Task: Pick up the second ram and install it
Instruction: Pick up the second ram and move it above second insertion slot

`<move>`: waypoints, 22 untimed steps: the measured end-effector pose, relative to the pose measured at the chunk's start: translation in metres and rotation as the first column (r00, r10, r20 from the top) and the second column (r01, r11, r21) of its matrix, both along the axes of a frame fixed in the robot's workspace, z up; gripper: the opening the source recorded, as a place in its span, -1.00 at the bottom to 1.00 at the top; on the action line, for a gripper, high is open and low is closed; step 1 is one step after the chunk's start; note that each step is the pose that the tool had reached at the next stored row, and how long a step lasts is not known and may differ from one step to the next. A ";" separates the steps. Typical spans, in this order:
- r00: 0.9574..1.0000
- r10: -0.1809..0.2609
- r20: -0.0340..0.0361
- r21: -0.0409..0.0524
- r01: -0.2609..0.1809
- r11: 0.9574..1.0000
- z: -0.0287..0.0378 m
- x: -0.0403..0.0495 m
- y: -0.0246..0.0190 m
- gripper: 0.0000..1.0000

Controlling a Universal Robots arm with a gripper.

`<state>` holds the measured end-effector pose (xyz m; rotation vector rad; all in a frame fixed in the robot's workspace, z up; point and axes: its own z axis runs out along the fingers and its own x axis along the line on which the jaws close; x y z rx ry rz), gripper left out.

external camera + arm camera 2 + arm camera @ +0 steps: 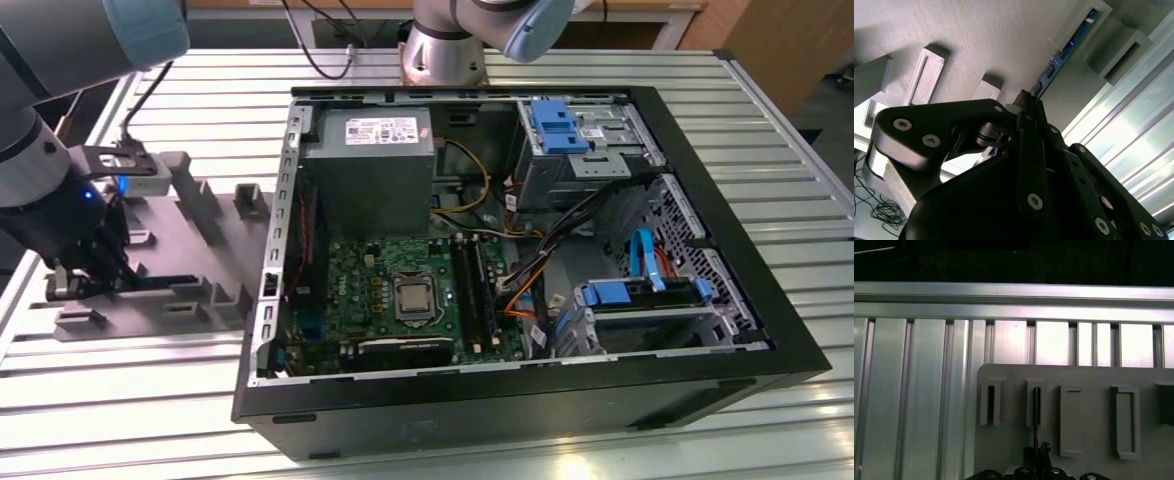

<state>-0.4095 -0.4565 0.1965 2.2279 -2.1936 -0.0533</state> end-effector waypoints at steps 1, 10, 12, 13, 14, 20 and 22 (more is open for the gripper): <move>1.000 0.005 0.000 0.000 -0.005 1.000 0.0002 0.0000 0.0000 -0.72; 1.000 0.005 0.000 -0.001 -0.005 1.000 0.0007 -0.0001 0.0001 -0.72; 1.000 -0.002 0.000 -0.002 0.002 1.000 0.0013 -0.0001 0.0001 -0.72; 1.000 -0.002 0.000 -0.002 0.002 1.000 0.0019 -0.0001 0.0001 -0.72; 1.000 -0.002 0.000 -0.002 0.002 1.000 0.0027 -0.0001 0.0001 -0.72; 1.000 -0.002 0.000 -0.001 0.002 1.000 0.0101 -0.0001 0.0001 -0.72; 1.000 -0.002 0.000 -0.001 0.002 1.000 0.0117 -0.0001 0.0001 -0.72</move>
